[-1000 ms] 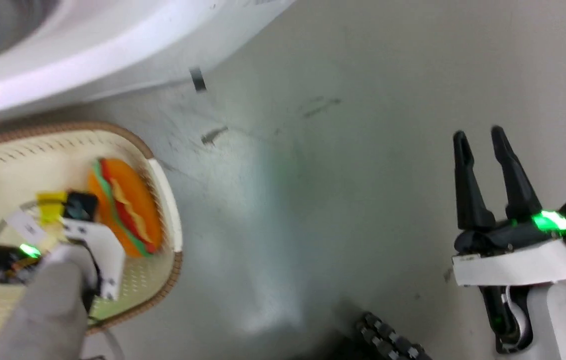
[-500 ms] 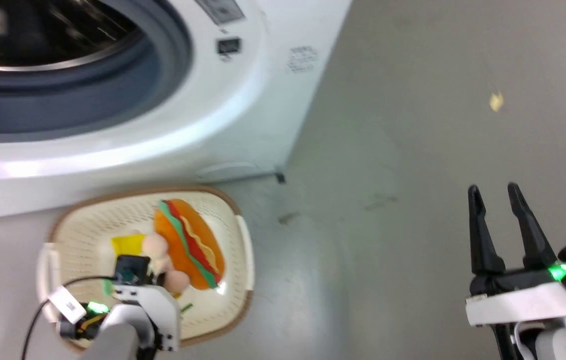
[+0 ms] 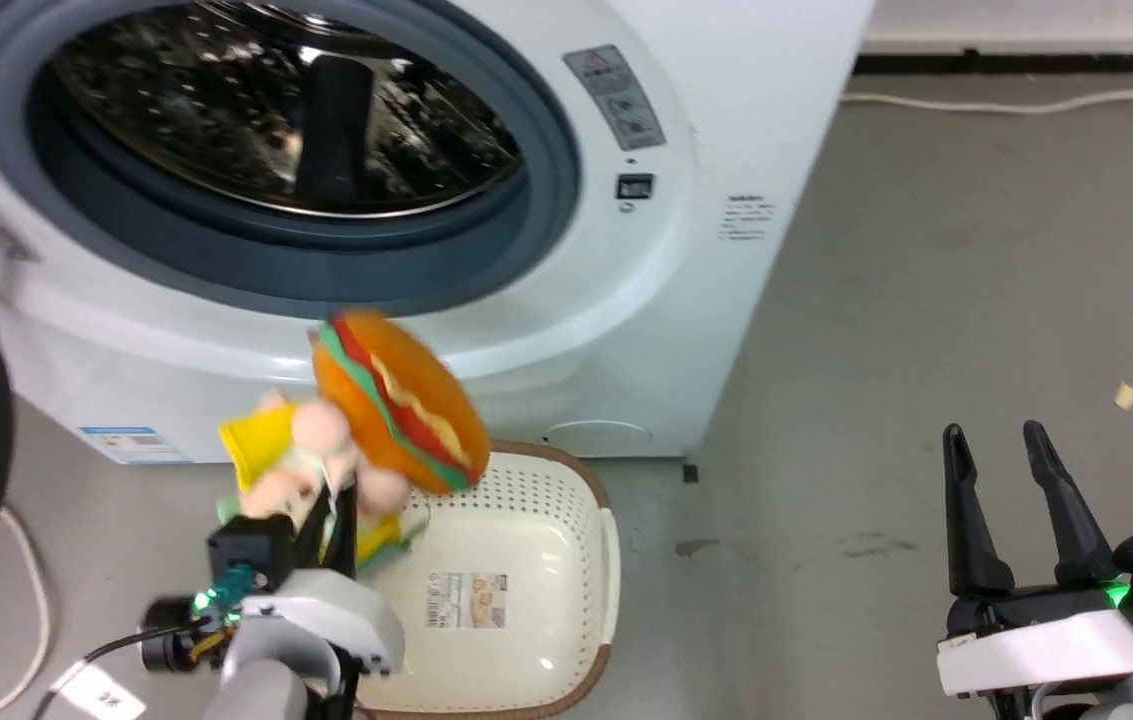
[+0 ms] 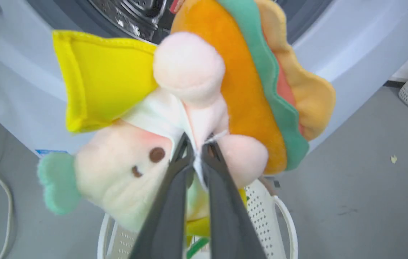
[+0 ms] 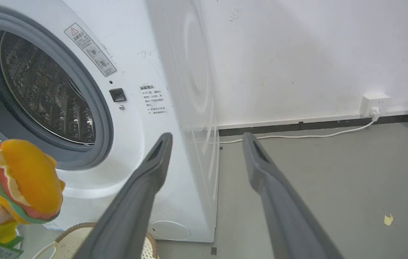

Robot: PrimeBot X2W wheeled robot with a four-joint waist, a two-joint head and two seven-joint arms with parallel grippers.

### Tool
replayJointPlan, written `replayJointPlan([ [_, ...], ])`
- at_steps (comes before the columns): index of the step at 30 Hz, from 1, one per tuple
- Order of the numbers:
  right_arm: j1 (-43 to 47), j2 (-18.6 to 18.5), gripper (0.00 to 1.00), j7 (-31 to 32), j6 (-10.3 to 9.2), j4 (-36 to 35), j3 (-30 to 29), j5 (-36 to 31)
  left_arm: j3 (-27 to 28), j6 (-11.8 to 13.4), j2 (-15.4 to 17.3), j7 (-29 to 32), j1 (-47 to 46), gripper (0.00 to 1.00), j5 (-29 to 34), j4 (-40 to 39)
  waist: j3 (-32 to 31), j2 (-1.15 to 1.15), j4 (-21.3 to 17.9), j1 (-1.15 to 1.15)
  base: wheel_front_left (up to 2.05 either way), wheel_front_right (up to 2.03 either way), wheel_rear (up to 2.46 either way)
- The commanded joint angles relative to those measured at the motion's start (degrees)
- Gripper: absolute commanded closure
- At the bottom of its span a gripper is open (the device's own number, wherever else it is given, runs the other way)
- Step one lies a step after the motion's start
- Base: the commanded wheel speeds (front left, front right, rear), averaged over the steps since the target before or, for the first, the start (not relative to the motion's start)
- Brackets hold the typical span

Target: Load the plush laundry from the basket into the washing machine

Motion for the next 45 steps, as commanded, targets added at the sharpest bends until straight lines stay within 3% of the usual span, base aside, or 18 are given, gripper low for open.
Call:
replayJointPlan([
  [1,0.44,-0.01,0.0,-0.26,-0.04,-0.32,-0.05,-0.32,0.8,0.2,-0.12,-0.31,0.48,1.0,0.61,-2.47,-0.35,0.0,0.76,0.01,0.0,0.0,0.0],
  [9,-0.91,-0.01,0.0,-0.26,-0.04,-1.42,0.98,-0.32,6.56,0.33,-0.39,-0.31,0.25,1.0,4.93,-22.87,4.22,0.0,-0.55,0.01,0.0,0.0,0.0],
  [14,-2.63,-0.01,0.0,-0.26,-0.04,-2.02,1.49,0.05,8.34,-0.71,2.36,-0.01,-6.49,1.0,5.63,-24.67,9.25,0.0,-2.59,0.01,0.0,0.0,0.0],
  [18,-4.43,-0.01,0.0,-0.26,-0.04,-2.51,1.81,0.74,8.88,-1.64,5.53,3.93,-14.57,1.0,5.93,-24.15,14.35,0.0,-4.61,0.01,0.0,0.0,0.0],
  [24,-7.19,-0.01,0.0,-0.26,-0.04,-2.69,2.17,2.46,8.81,-3.85,10.55,12.72,-28.59,1.0,6.19,-19.75,21.48,0.0,-7.69,0.01,0.0,0.0,0.0],
  [34,-11.3,-0.01,0.0,-0.26,-0.04,-2.69,3.38,5.35,4.9,-6.21,19.47,25.1,-49.73,1.0,12.19,-4.69,28.8,0.0,-11.6,0.01,0.0,0.0,0.0],
  [45,-13.36,-0.01,0.0,-0.26,-0.04,-1.81,4.24,6.34,-0.94,-8.59,21.7,27.98,-59.4,1.0,13.83,8.96,30.57,0.0,-12.32,0.01,0.0,0.0,0.0],
])
